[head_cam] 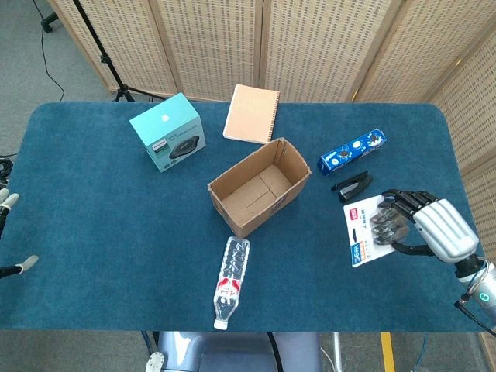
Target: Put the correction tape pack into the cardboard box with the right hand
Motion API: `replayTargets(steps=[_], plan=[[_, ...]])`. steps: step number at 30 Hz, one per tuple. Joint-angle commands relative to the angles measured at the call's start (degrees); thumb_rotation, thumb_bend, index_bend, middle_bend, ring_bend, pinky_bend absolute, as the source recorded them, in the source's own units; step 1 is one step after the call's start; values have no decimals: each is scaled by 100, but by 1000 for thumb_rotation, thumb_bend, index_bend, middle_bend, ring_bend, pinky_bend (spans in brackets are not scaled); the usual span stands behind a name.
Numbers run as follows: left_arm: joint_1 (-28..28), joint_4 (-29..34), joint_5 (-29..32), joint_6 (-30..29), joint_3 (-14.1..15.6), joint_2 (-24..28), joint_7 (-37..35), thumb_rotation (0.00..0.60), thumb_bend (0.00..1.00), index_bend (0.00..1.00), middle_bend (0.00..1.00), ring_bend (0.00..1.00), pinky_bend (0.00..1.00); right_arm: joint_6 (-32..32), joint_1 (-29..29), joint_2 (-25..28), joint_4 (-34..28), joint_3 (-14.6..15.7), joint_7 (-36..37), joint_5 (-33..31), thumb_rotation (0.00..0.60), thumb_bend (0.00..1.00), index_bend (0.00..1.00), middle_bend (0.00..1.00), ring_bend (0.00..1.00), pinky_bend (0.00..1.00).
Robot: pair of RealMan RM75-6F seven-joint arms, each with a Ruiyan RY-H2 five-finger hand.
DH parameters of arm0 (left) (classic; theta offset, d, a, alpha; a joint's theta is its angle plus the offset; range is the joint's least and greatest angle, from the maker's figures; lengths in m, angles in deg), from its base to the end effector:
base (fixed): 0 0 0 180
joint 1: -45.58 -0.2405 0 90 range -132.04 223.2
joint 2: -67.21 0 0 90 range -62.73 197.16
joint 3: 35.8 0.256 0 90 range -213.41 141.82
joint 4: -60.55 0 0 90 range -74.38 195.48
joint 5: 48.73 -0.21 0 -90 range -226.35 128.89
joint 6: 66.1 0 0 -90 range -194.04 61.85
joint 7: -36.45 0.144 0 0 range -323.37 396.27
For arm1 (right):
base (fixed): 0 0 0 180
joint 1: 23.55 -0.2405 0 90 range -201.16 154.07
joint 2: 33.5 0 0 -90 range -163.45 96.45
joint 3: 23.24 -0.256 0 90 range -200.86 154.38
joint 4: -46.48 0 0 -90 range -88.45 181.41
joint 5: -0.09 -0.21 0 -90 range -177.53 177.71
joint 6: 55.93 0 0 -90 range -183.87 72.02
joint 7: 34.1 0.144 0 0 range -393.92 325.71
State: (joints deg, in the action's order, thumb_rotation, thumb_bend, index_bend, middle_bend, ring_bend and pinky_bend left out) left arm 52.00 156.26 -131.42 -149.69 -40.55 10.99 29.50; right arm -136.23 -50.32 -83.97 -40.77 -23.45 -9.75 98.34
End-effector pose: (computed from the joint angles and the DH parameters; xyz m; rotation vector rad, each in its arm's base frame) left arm -0.3083 0.1959 0.2023 -1.3280 -0.9307 -0.9490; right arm -0.2396 -0.2792 0.2168 1.8139 -0.7499 1.1855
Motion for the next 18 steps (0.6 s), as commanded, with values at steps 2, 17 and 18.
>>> replayTargets(steps=[2,17,18], plan=[[20,7,19,52,3,-2,17,600,0,0,0,0,0,333,-559,233,-915,-595,922,-415,600,492,598,542,321,347],[-9,92,49,31,-2,68,35,600,0,0,0,0,0,2146,-1807,-557,-2163,-1828,883,-2988,600,504,599,544,321,344],[2,93,58,59,-1,69,37,600,0,0,0,0,0,2194,-1861,-657,-2236,-1885,828,-3192,600,504,599,544,321,337]])
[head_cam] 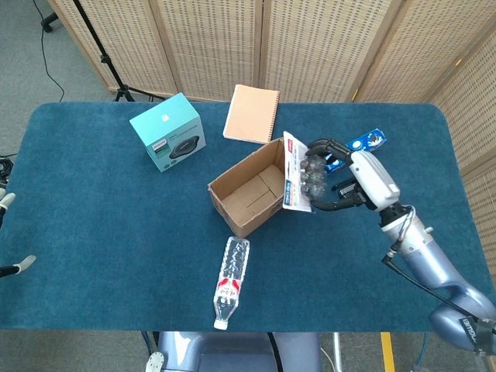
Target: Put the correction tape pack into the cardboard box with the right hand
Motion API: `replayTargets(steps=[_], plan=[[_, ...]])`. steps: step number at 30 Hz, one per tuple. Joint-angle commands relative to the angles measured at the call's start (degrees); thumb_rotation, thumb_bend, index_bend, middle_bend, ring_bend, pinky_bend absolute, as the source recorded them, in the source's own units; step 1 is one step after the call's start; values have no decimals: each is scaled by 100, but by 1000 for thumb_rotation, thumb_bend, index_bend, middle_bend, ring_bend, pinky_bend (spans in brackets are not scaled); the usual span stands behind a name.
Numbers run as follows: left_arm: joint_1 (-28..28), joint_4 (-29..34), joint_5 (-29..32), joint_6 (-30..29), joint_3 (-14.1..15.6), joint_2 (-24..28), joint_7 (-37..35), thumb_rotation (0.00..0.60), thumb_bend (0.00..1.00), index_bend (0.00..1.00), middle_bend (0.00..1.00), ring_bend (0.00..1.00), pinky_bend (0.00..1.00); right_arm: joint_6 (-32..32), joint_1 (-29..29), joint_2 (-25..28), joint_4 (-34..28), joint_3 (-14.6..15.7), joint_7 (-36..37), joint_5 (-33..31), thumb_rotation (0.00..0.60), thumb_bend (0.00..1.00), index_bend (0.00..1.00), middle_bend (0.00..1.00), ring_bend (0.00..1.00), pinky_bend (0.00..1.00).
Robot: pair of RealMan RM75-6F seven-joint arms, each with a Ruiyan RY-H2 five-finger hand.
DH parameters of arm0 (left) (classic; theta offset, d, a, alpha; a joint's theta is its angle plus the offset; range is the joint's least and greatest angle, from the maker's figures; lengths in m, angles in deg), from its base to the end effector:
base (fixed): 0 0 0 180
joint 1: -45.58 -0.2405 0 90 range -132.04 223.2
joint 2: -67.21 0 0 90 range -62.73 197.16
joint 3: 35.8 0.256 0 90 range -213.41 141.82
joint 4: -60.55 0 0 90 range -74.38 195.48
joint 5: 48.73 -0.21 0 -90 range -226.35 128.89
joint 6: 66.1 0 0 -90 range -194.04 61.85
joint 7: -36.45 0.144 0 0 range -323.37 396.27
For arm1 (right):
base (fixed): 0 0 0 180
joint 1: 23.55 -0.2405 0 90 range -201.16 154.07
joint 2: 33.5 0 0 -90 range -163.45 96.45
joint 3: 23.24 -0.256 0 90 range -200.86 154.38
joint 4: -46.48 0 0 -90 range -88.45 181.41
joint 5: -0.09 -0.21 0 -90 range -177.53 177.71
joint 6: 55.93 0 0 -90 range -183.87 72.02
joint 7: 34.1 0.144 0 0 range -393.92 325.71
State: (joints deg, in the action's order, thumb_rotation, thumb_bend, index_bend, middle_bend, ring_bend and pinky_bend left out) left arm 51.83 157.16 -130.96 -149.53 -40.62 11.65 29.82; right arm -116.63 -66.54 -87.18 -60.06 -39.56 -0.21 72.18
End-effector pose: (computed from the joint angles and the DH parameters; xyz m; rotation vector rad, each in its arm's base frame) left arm -0.3074 0.1950 0.2045 -1.3217 -0.9356 -0.9417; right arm -0.0956 -0.3534 0.1774 1.5824 -1.3573 1.6369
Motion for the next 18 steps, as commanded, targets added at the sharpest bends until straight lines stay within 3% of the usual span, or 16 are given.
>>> replayTargets(steps=[1,6,11,18], plan=[[27,3,19,63,7,3,6,600,0,0,0,0,0,264,-277,-405,-350,-307,-171,-710,600,504,598,544,321,323],[57,8,68,149,4,14,-3,600,0,0,0,0,0,255,-585,-1049,-396,-454,-779,-1565,600,505,598,544,302,265],[46,5,44,148,13,49,-124,600,0,0,0,0,0,-57,-1041,-2095,151,-536,-1718,-2375,600,504,598,544,282,251],[59,-13,28,193,27,74,-206,600,0,0,0,0,0,-476,-1205,-2854,833,-741,-2295,-2988,600,503,598,544,221,198]])
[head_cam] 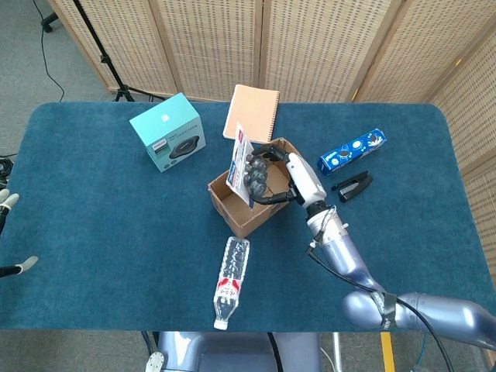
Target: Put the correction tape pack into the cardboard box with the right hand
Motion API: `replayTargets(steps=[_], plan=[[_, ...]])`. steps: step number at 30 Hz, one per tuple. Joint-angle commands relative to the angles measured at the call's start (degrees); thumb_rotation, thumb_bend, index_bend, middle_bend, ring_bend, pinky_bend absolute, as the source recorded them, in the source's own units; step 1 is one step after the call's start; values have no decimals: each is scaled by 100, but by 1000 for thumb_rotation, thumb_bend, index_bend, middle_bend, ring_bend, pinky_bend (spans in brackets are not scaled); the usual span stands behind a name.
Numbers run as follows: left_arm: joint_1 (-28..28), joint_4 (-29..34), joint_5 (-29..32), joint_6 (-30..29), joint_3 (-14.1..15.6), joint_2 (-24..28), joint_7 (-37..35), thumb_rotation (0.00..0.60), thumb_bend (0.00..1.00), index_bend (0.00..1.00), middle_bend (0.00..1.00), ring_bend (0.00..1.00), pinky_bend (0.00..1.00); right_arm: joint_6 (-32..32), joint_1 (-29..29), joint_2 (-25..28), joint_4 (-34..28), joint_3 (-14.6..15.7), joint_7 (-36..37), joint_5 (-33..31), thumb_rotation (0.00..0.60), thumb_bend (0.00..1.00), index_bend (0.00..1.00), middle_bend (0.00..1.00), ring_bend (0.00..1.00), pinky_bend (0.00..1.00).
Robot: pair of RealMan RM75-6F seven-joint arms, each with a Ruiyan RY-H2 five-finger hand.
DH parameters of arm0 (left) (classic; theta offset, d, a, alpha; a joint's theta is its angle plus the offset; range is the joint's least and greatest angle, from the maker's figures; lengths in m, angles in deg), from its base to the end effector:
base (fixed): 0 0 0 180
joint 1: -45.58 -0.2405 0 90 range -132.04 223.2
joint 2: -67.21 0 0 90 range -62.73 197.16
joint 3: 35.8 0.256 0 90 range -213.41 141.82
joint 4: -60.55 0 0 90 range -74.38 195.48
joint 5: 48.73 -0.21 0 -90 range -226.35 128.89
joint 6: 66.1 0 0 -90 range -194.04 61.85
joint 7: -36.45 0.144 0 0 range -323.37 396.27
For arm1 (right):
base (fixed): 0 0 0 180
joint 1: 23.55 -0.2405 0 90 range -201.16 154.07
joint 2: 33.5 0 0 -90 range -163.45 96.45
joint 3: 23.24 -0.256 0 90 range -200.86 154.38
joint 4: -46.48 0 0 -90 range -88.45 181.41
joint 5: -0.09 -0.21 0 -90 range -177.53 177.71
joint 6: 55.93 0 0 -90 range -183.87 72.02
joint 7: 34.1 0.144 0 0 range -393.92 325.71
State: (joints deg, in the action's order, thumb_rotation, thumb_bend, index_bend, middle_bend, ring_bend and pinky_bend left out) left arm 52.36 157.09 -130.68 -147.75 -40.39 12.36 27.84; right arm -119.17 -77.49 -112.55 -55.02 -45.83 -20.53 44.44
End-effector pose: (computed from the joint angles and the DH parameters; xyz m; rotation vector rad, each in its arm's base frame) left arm -0.3094 0.1971 0.2046 -1.3293 -0.9744 -0.9400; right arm -0.0378 -0.3806 0.0690 1.3335 -1.6305 1.6372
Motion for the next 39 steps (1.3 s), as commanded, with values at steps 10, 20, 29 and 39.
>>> replayTargets(steps=[10,20,29,39], plan=[[34,-21,38,95,1,34,-84,600,0,0,0,0,0,-323,-88,-836,912,-128,-823,-199,600,480,591,473,133,138],[42,-5,28,106,11,32,-53,600,0,0,0,0,0,234,236,-485,783,136,-622,733,600,292,0,0,0,0],[32,7,19,81,15,36,-54,600,0,0,0,0,0,165,376,-372,591,-42,-732,753,600,234,0,0,0,0],[22,-5,-7,61,24,47,-107,600,0,0,0,0,0,-35,998,730,-225,78,-781,1568,600,234,0,0,0,0]])
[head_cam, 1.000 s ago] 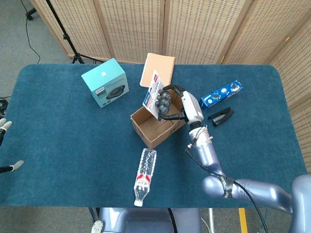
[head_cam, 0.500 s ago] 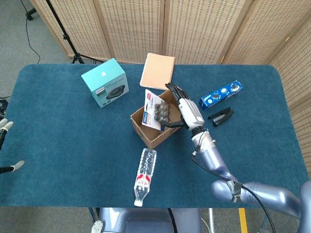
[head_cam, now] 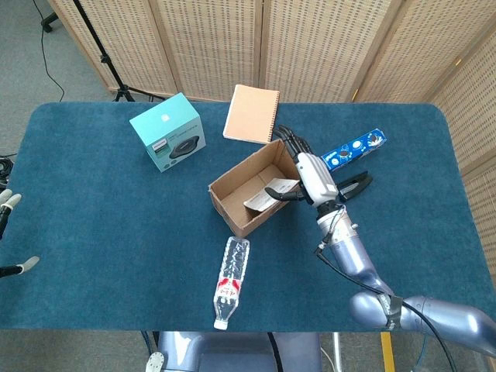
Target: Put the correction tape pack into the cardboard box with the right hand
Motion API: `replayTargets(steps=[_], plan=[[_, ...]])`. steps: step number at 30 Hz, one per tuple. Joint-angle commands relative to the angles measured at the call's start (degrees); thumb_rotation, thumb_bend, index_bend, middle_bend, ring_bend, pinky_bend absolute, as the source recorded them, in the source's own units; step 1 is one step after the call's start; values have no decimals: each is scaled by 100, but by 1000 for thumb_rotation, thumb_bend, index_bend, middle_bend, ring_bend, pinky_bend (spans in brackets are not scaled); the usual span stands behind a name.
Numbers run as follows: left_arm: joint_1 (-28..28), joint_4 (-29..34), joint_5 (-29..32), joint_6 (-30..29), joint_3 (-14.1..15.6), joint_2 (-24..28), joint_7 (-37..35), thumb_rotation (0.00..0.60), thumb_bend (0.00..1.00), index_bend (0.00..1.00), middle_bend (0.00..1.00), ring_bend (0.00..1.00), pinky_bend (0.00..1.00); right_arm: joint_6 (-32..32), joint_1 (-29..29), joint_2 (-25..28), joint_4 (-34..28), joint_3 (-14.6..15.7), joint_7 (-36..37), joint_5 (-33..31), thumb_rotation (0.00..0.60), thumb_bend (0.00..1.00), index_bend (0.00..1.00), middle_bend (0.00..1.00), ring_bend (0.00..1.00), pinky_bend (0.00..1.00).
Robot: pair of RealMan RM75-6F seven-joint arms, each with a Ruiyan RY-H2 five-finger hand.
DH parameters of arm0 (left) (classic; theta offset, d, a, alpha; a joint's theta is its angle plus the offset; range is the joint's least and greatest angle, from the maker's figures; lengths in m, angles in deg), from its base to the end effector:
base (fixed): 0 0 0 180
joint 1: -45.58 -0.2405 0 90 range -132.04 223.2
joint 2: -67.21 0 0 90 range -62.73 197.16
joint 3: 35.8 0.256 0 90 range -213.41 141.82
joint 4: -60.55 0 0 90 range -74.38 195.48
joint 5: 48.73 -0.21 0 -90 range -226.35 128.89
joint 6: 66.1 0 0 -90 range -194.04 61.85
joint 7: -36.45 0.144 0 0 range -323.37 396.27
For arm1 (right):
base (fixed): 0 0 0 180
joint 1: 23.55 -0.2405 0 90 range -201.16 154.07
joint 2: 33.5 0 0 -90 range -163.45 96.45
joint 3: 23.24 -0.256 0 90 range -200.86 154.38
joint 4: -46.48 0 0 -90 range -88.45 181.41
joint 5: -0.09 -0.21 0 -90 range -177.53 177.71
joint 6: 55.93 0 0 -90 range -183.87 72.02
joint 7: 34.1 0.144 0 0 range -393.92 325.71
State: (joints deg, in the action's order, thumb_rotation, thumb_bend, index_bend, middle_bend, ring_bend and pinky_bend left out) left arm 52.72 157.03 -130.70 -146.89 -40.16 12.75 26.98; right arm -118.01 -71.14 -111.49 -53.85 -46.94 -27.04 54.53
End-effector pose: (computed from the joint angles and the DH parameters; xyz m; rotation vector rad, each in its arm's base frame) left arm -0.3100 0.1982 0.2045 -1.3378 -0.9904 -0.9374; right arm -0.0601 -0.3769 0.0829 1.4390 -1.3929 1.5905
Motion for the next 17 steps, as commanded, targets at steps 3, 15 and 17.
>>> replayTargets(steps=[3,15,17], plan=[[-34,1,-41,-73,8,13,-41,600,0,0,0,0,0,-328,878,1375,-556,570,-26,1417,600,234,0,0,0,0],[-116,45,-121,-239,53,-57,140,600,0,0,0,0,0,-1929,2498,2070,894,1942,-464,3621,600,2,0,0,0,0],[-134,38,-140,-291,52,-84,175,600,0,0,0,0,0,-2176,2726,1993,1011,2028,-739,3650,600,0,0,0,0,0]])
